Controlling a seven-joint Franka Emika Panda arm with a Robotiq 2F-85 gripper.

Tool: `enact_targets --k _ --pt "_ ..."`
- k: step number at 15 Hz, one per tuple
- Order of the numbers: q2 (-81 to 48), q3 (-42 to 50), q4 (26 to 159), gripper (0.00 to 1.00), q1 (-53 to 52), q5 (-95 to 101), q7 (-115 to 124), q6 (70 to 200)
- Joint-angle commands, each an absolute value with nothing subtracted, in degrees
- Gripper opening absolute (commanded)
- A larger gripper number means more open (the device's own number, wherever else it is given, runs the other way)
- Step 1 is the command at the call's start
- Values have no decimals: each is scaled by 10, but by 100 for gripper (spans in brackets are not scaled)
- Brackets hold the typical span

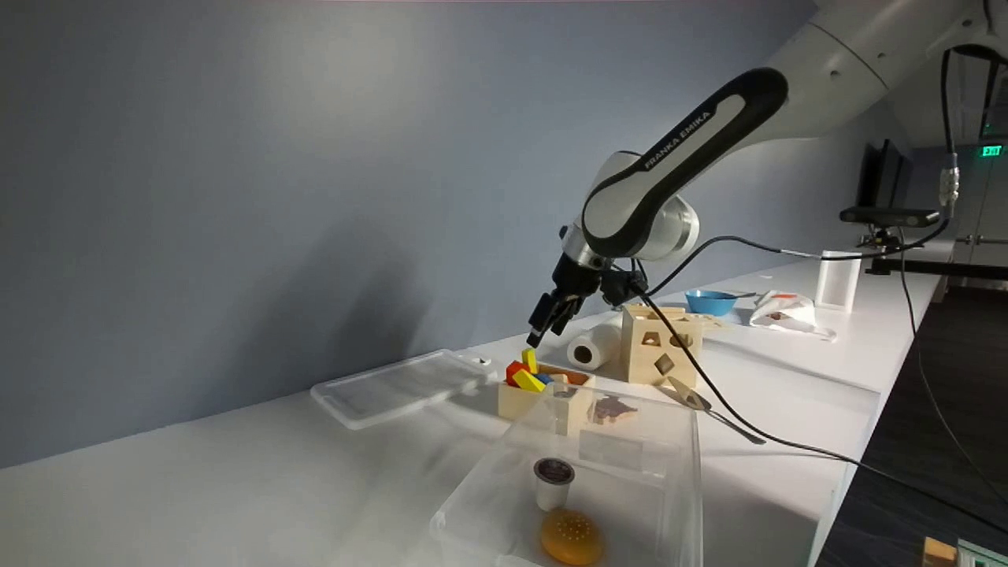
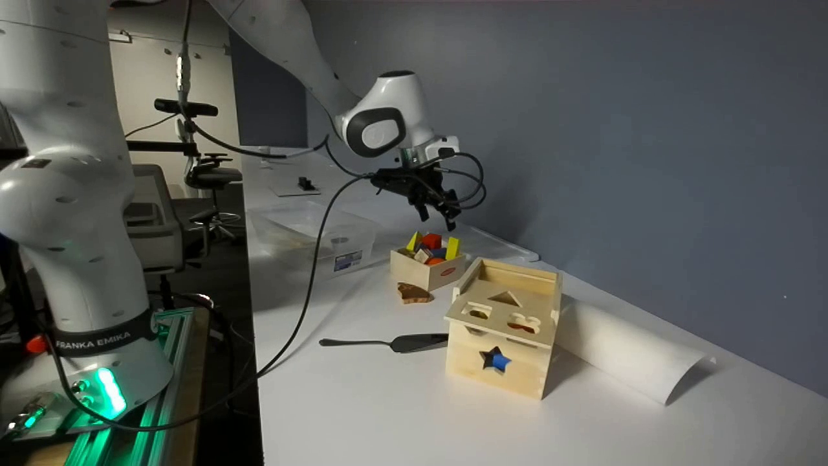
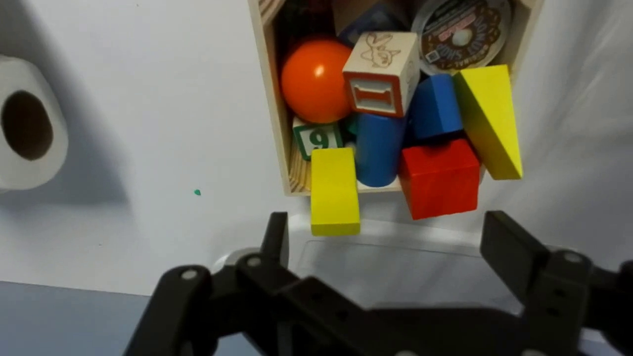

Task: Put the yellow objects inside the wooden box

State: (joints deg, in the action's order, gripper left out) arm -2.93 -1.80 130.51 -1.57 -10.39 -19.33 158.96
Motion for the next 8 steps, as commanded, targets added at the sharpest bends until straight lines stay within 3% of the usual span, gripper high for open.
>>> enact_targets --k 1,8 --pt "-57 -31 1298 100 -13 -165 -268 1627" --pt "-96 -58 1282 100 2 -269 -379 1687"
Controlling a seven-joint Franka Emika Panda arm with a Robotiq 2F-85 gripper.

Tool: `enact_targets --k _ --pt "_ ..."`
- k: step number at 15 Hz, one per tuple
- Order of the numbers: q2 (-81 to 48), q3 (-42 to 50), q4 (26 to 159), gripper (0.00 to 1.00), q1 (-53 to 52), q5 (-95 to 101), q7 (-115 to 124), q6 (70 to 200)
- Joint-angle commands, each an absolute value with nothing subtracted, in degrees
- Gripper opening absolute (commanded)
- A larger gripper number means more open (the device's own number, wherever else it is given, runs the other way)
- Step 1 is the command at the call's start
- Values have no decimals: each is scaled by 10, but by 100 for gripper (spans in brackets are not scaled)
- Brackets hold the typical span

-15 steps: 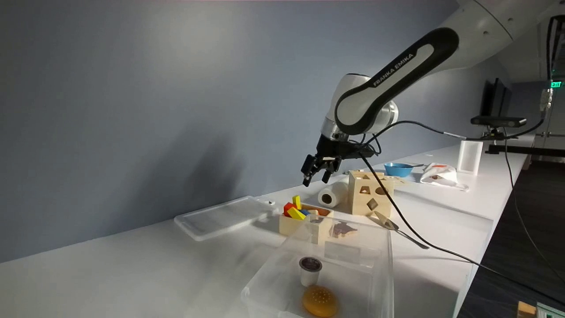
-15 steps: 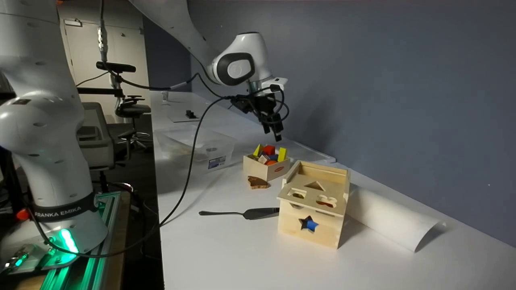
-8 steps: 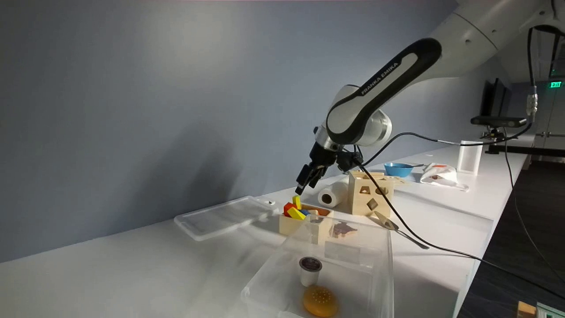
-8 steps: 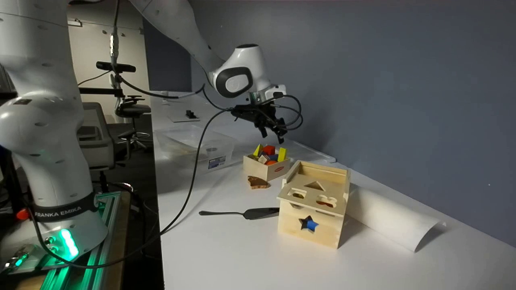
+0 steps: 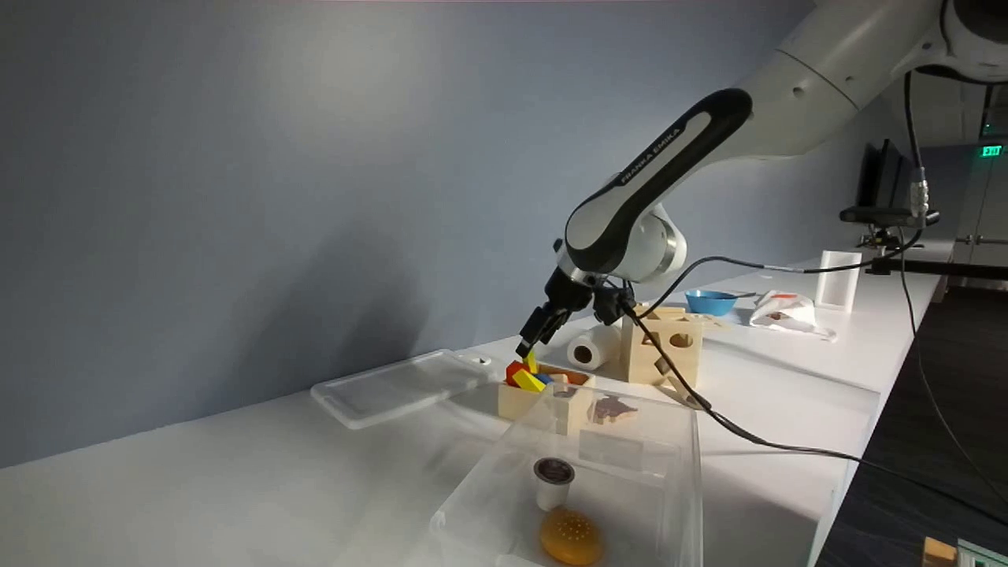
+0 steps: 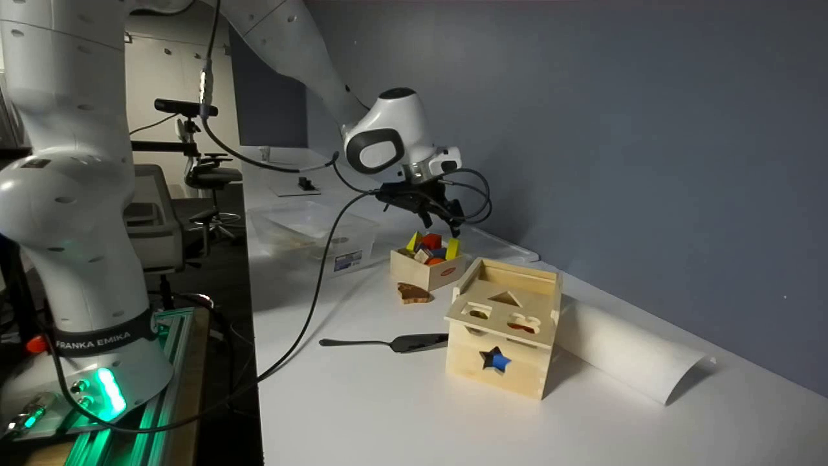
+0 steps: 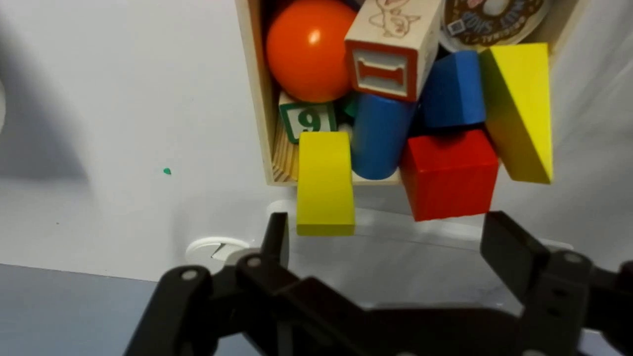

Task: Put the yellow objects inside the wooden box

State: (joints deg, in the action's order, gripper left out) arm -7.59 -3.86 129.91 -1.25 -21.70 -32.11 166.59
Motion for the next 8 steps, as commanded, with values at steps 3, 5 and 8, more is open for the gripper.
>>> enact_targets --k 3,5,8 --pt "-109 -72 1268 100 14 -312 -426 1701" --pt "-118 -79 1257 100 23 -332 -451 1704" --pt "-130 -83 1247 100 34 -349 -477 1705"
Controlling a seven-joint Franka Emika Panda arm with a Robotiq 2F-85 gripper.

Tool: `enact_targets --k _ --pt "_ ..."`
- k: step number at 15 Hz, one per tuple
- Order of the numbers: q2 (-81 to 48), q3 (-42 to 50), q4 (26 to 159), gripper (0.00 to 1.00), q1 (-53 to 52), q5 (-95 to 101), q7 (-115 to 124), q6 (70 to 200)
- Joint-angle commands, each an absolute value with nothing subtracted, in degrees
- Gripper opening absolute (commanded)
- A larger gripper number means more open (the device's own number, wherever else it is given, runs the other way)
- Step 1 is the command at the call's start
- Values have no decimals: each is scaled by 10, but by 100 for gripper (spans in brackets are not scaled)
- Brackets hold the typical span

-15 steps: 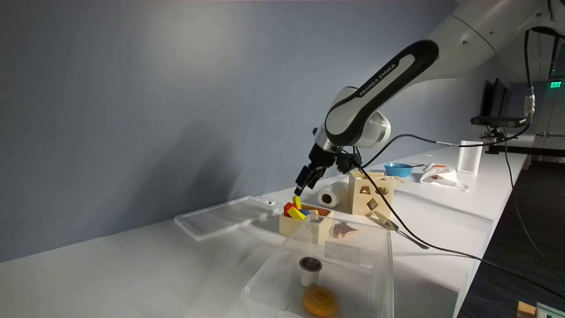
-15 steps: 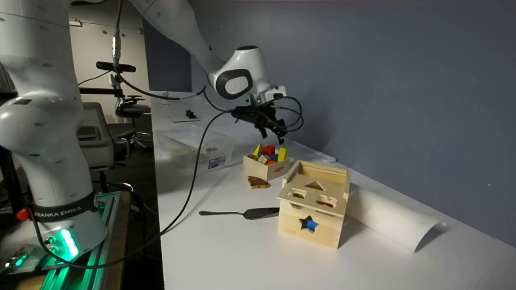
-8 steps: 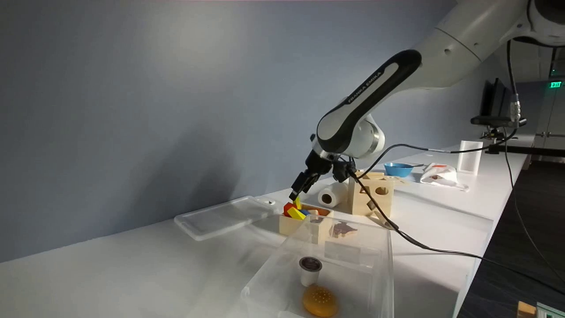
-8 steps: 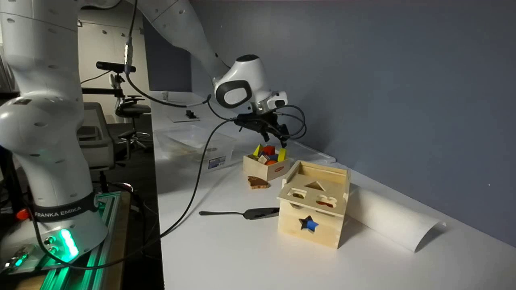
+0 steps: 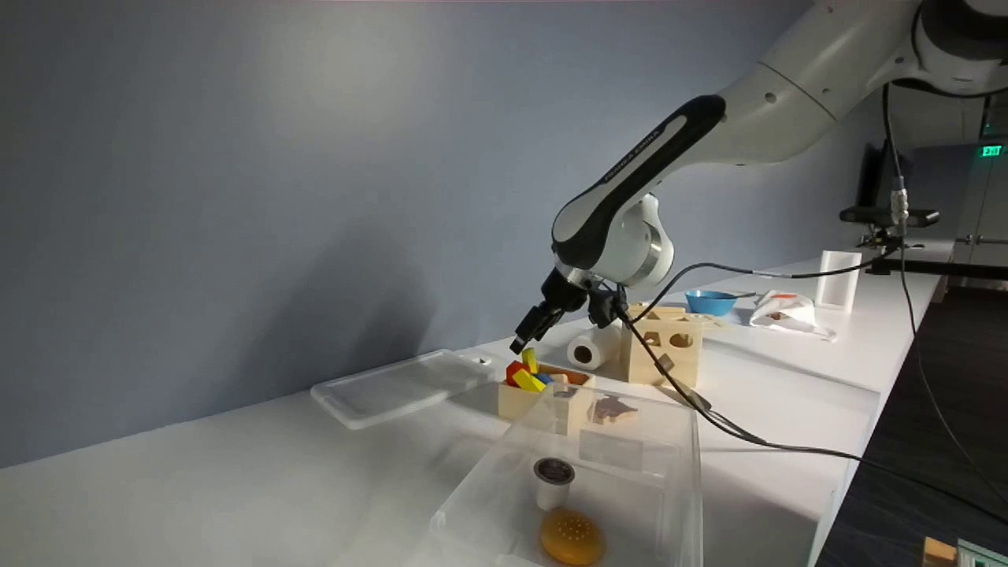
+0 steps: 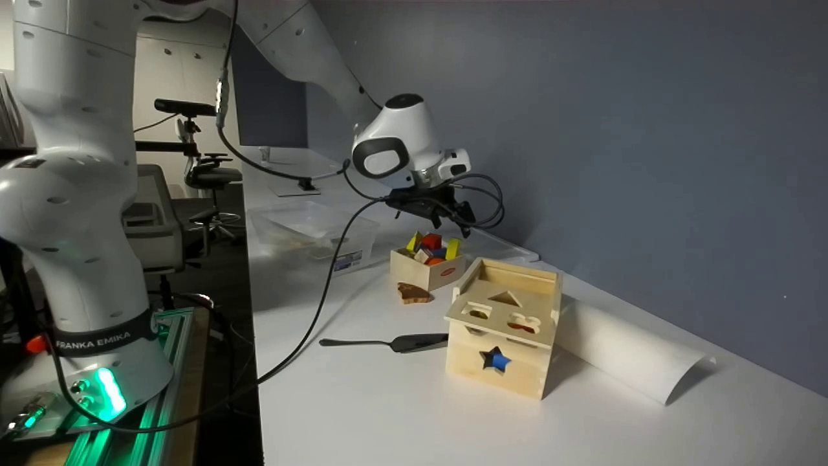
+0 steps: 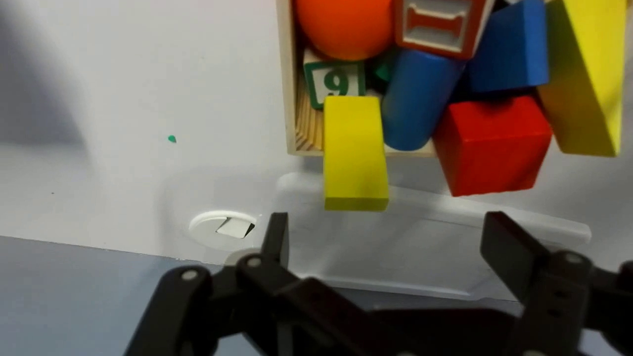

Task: Put the yellow objects inside the wooden box

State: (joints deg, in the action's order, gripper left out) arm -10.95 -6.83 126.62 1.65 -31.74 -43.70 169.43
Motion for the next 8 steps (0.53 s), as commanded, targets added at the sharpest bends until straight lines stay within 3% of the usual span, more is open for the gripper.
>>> enact_targets --k 1,4,6,8 --pt "-133 -85 1244 100 38 -352 -483 1705" --pt "-142 -90 1238 100 47 -366 -499 1704" --pt "-147 -88 1239 74 48 -359 -497 1704" --pt "-149 -85 1242 59 47 -354 -493 1708"
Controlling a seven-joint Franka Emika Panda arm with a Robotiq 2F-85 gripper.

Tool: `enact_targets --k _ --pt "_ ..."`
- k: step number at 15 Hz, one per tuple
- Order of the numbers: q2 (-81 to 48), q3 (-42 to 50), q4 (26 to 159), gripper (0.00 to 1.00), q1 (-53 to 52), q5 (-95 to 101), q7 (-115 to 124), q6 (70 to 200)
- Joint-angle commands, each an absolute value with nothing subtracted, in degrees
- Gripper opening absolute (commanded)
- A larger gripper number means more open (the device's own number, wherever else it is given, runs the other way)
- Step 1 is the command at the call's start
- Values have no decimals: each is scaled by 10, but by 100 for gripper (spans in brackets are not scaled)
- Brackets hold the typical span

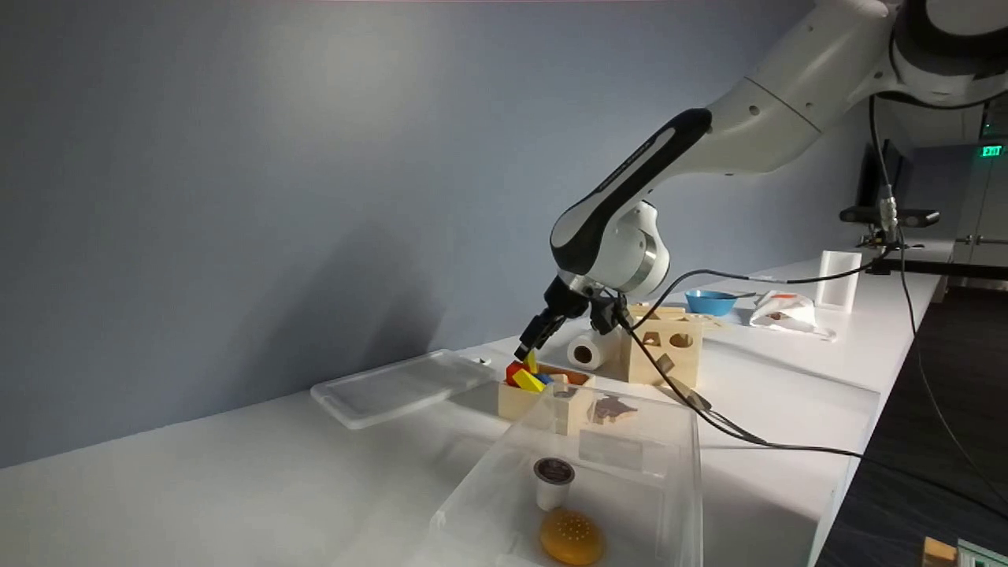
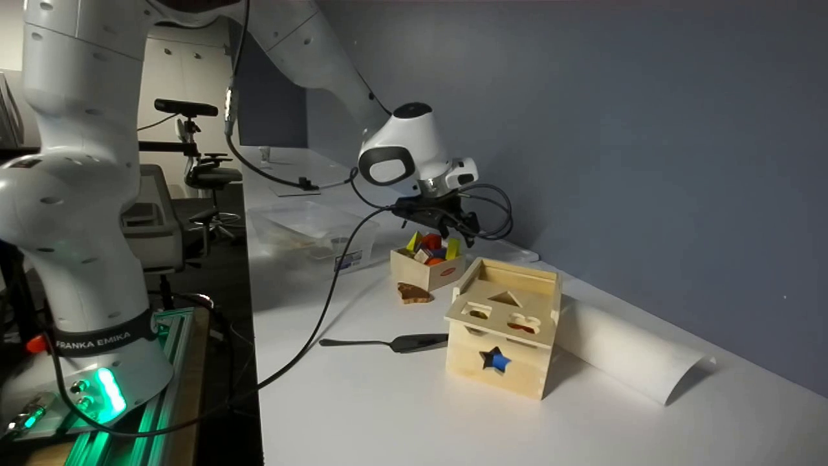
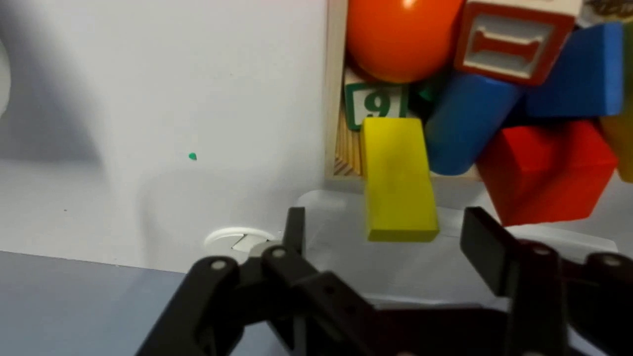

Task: Put the yellow objects inside the wooden box

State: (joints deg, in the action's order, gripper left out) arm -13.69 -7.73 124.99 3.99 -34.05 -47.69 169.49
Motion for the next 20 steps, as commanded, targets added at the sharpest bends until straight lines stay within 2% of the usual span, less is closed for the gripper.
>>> enact_targets --k 1,7,13,20 --pt "-149 -85 1242 51 46 -353 -491 1708" --pt "-137 -83 1250 10 43 -349 -480 1705" --pt "-83 -70 1268 10 31 -341 -434 1720" --pt "-36 7 1273 10 27 -253 -250 1762"
